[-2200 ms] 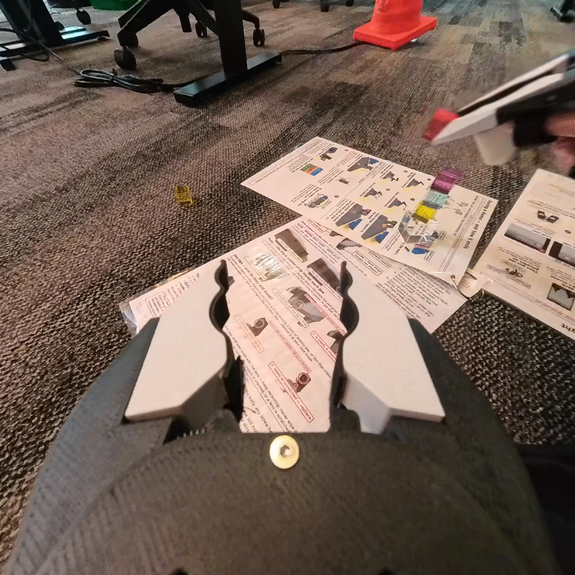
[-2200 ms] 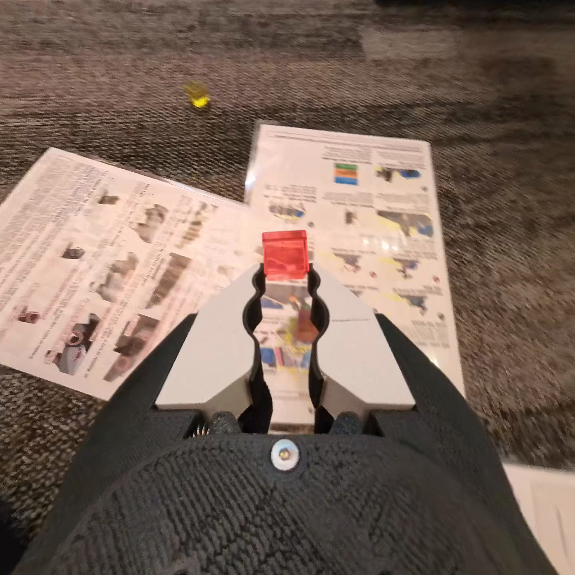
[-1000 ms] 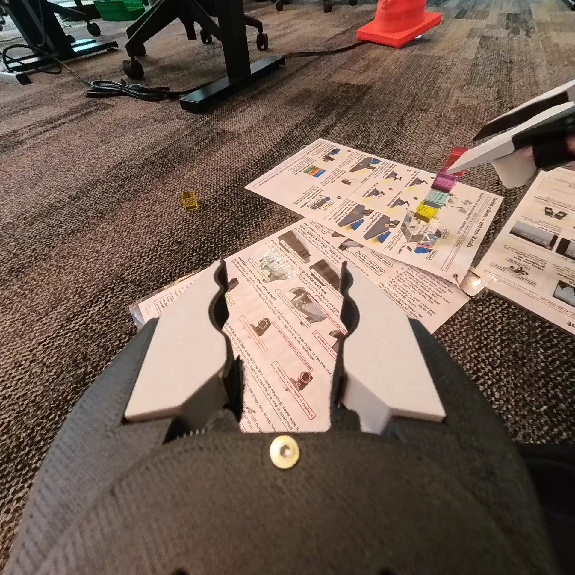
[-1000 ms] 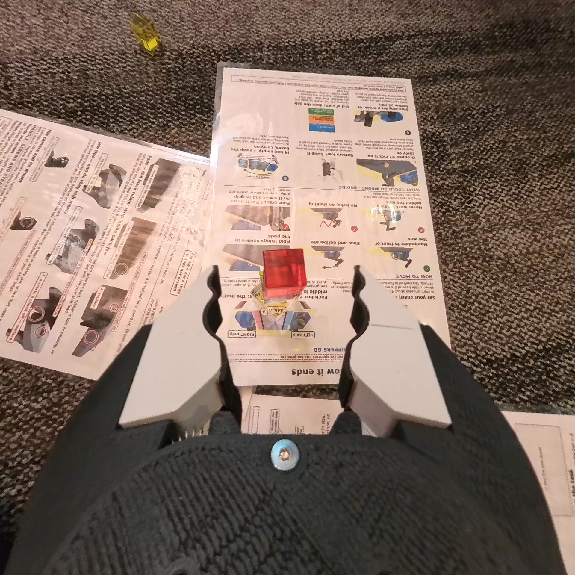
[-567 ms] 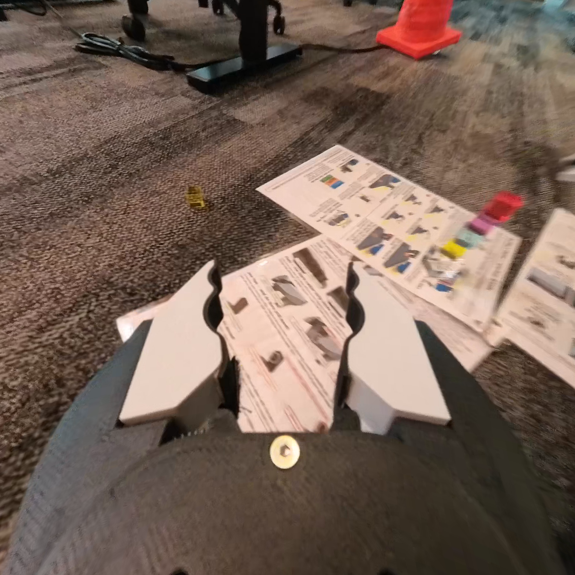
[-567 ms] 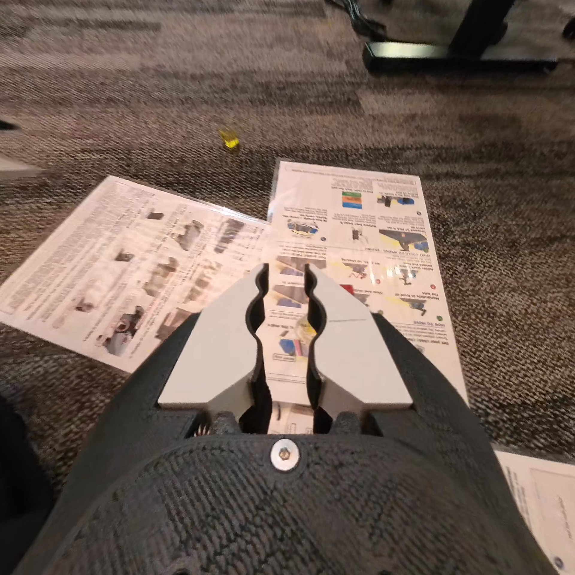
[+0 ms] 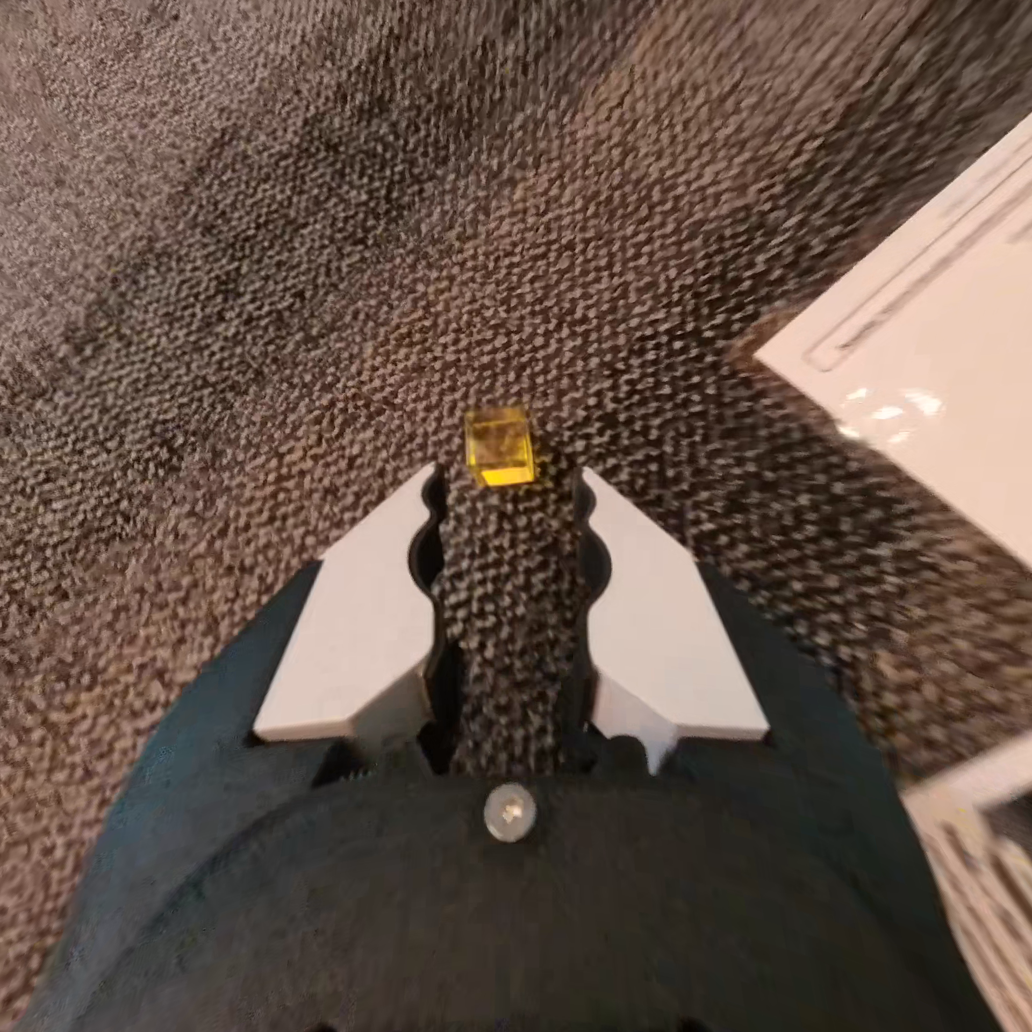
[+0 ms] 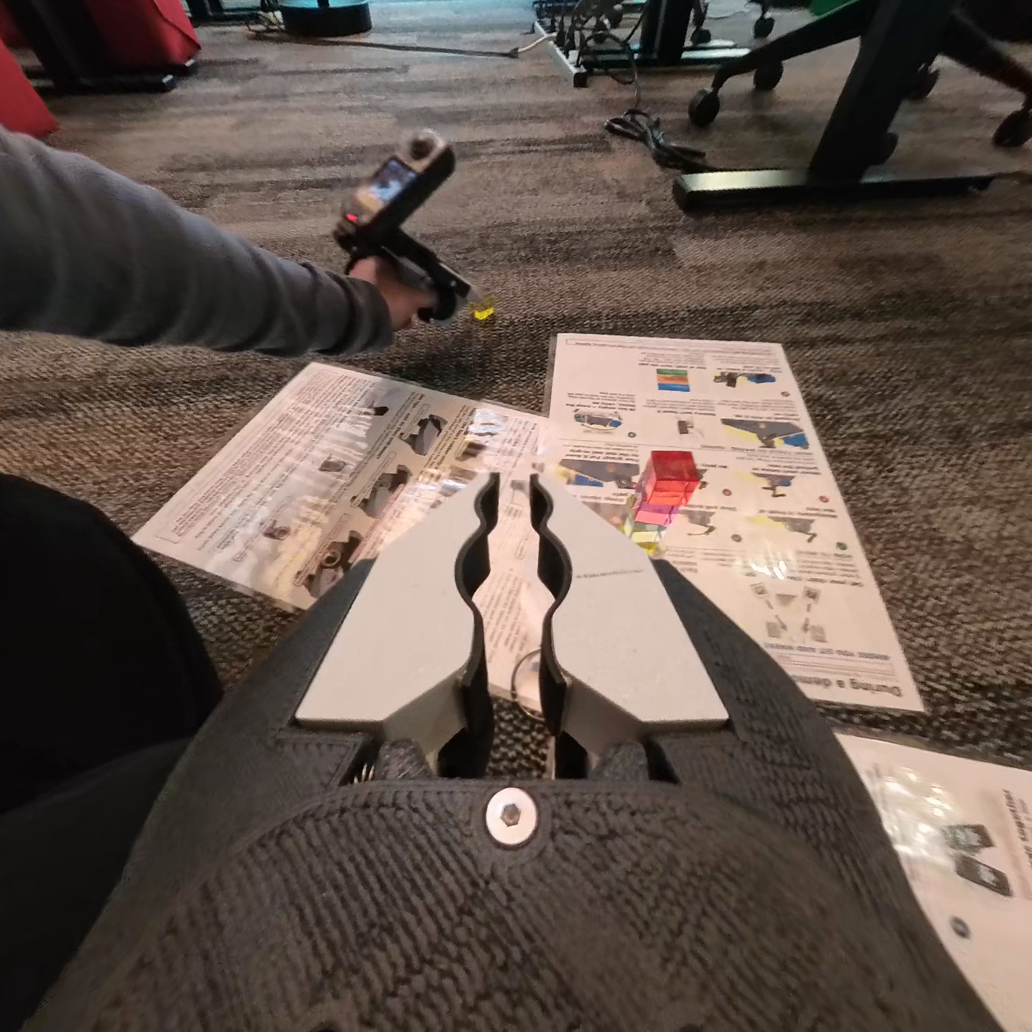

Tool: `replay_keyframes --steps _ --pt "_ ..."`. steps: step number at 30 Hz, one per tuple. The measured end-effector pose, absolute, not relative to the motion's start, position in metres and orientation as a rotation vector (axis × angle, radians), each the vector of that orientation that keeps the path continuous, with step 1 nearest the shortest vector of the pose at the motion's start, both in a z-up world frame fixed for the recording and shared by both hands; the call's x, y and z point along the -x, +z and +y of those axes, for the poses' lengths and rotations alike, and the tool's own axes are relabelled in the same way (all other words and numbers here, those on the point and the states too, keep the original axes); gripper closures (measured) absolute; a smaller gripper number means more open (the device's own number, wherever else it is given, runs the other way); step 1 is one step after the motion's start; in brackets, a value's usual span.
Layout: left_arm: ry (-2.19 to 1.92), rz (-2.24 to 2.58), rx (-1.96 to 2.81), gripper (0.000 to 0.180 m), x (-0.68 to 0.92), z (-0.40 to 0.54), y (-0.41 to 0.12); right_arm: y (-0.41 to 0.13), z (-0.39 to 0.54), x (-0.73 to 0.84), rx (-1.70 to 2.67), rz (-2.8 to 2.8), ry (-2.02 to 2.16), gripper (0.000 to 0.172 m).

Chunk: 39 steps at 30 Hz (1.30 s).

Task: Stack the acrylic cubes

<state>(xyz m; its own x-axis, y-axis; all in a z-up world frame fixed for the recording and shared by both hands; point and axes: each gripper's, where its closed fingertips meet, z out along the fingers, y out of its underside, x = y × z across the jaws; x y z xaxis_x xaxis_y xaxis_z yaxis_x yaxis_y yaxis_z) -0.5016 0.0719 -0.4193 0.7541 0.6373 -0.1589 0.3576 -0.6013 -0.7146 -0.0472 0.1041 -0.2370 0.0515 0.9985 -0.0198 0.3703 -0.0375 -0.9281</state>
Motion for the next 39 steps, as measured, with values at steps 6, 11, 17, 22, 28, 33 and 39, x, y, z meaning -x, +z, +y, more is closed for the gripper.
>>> replay_keyframes --steps 6,11,17,22,28,33,39 --pt "0.532 -0.912 2.282 0.130 0.534 0.078 -0.449 -0.245 0.104 0.053 1.564 -1.442 1.036 0.163" --pt "0.410 -0.901 2.284 0.154 0.523 0.083 -0.452 -0.248 0.103 0.057 1.556 -1.452 1.014 0.163" --pt "0.065 -0.780 2.079 0.154 0.448 0.119 -0.388 -0.241 0.131 0.044 1.587 -1.285 0.960 0.164" --pt "-0.244 -0.364 1.902 0.153 0.294 0.160 -0.283 -0.237 0.175 0.018 1.679 -1.008 0.990 0.165" --pt "-0.377 0.053 1.967 0.154 0.144 0.177 -0.243 -0.239 0.200 0.000 1.745 -0.778 1.117 0.165" --pt "-0.287 0.198 2.105 0.154 0.109 0.196 -0.260 -0.240 0.197 0.005 1.739 -0.804 1.121 0.166" --pt "-0.249 0.226 2.230 0.154 0.099 0.213 -0.282 -0.239 0.193 0.008 1.732 -0.816 1.151 0.167"
